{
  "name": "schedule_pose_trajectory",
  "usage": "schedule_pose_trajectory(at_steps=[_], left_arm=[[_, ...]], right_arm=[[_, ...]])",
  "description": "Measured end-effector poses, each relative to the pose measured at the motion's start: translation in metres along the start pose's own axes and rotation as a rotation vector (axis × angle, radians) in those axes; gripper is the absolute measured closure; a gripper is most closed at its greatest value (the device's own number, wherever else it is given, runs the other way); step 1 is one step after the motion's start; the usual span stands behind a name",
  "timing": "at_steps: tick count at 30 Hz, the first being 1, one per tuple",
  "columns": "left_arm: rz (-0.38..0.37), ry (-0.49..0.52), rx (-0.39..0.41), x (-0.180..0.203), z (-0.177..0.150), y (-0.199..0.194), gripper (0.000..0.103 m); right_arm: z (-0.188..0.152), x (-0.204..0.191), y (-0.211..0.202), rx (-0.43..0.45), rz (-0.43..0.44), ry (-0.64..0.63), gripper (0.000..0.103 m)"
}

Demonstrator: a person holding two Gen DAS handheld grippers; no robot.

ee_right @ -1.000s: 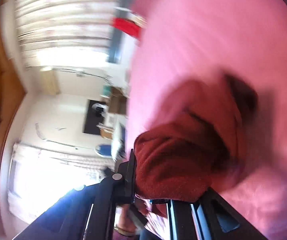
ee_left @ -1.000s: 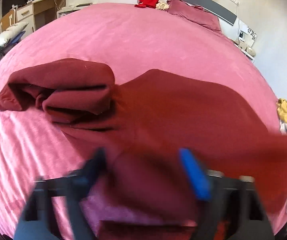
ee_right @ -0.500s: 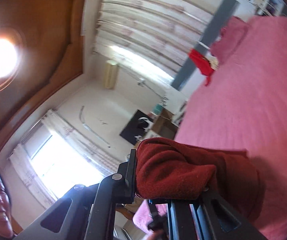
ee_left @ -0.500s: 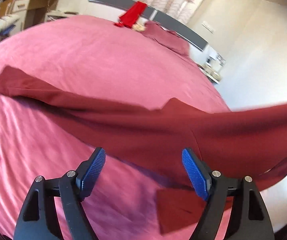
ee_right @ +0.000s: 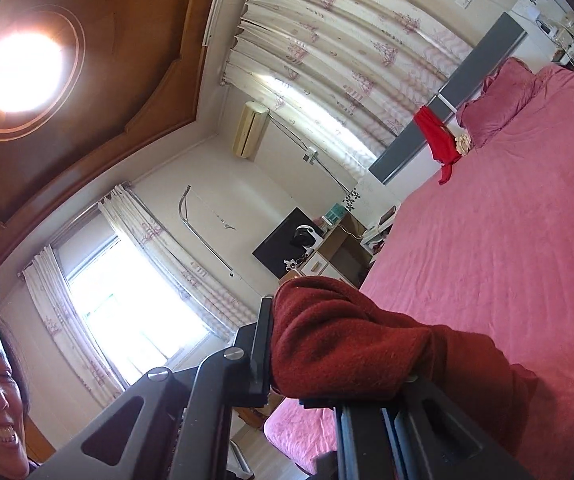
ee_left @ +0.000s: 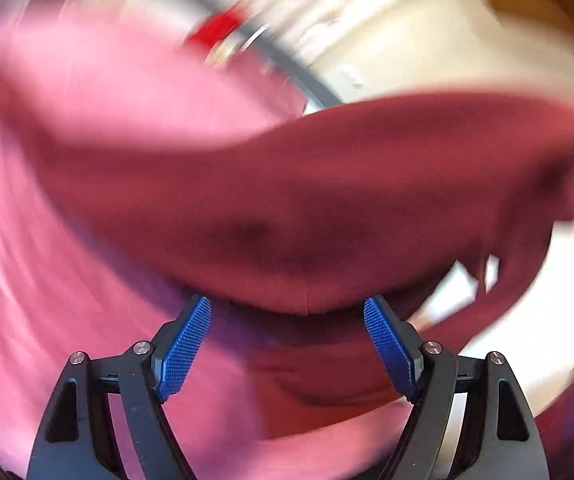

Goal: Fold clothes

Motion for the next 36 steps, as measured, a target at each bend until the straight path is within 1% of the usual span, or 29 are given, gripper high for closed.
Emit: schedule_pose_trajectory(at_steps=[2,3,4,5,7,9,11,13,14,15,16,17,19,20,21,23,25,28,29,32,35,36], left_arm=[[0.135,0.23,0.047,0.027,-0.003,-0.006,0.021],[0.194,0.316,0.058,0.037,-0.006,-0.003,0.021],[0.218,0.381,0.062,0.046,-0.008,0.001,0.021],[0.228,0.426,0.061,0.053,-0.009,0.008,0.021],[0.246,0.483,0.057,0.064,-0.01,0.022,0.021],[0.288,0.557,0.105,0.081,-0.011,0.033,0.021],[0.307,0.629,0.147,0.099,-0.013,0.038,0.021],[0.428,0.693,0.217,0.114,-0.016,0.042,0.021],[0.46,0.704,0.232,0.118,-0.016,0.043,0.021],[0.487,0.712,0.242,0.121,-0.016,0.045,0.028],[0.495,0.71,0.234,0.121,-0.013,0.047,0.051],[0.499,0.706,0.221,0.12,-0.011,0.049,0.063],[0.49,0.673,0.177,0.109,-0.003,0.053,0.088],[0.474,0.641,0.152,0.1,0.003,0.054,0.093],[0.464,0.615,0.144,0.094,0.009,0.056,0.094],[0.455,0.556,0.162,0.08,0.026,0.044,0.095],[0.495,0.503,0.241,0.067,0.048,0.018,0.095],[0.561,0.399,0.408,0.049,0.092,-0.041,0.095],[0.565,0.379,0.461,0.046,0.11,-0.064,0.095],[0.574,0.397,0.591,0.057,0.15,-0.119,0.095],[0.554,0.425,0.697,0.076,0.184,-0.17,0.095],[0.534,0.42,0.732,0.08,0.195,-0.187,0.095]], right_arm=[[-0.001,0.001,0.001,0.0,0.002,0.012,0.095],[-0.002,0.001,0.002,0.0,0.004,0.015,0.095],[-0.003,0.0,0.004,0.0,0.008,0.018,0.095],[-0.004,0.0,0.005,-0.001,0.012,0.023,0.095],[-0.006,-0.002,0.008,-0.002,0.027,0.035,0.093],[-0.008,-0.006,0.009,-0.005,0.031,0.03,0.093],[-0.009,-0.011,0.01,-0.005,0.029,0.021,0.093],[-0.011,-0.011,0.01,-0.003,0.032,0.025,0.093],[-0.011,-0.011,0.01,-0.003,0.034,0.028,0.093],[-0.011,-0.011,0.011,-0.002,0.035,0.031,0.093],[-0.012,-0.01,0.011,-0.003,0.038,0.031,0.093],[-0.012,-0.01,0.011,-0.003,0.039,0.03,0.093],[-0.013,-0.01,0.012,-0.006,0.037,0.031,0.093],[-0.013,-0.009,0.012,-0.006,0.036,0.032,0.093],[-0.014,-0.009,0.012,-0.005,0.035,0.032,0.093],[-0.014,-0.006,0.01,-0.002,0.031,0.033,0.093],[-0.013,-0.004,0.006,0.02,0.028,0.034,0.093],[-0.007,-0.006,-0.007,0.08,0.013,0.004,0.093],[-0.005,-0.008,-0.011,0.094,0.011,-0.014,0.093],[-0.003,-0.028,-0.018,0.111,0.039,-0.089,0.093],[0.003,-0.061,-0.021,0.113,0.075,-0.198,0.093],[0.007,-0.074,-0.023,0.116,0.095,-0.234,0.093]])
Point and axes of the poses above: each gripper's, at about its wrist camera, not at the fingertips, and y roughly the way its jaws point, x to its right, z to its top, the point moved 2 cm from there along y, roughly the way its jaws point, and after that the axes turned 2 degrees about -x, right-handed, at the moved point
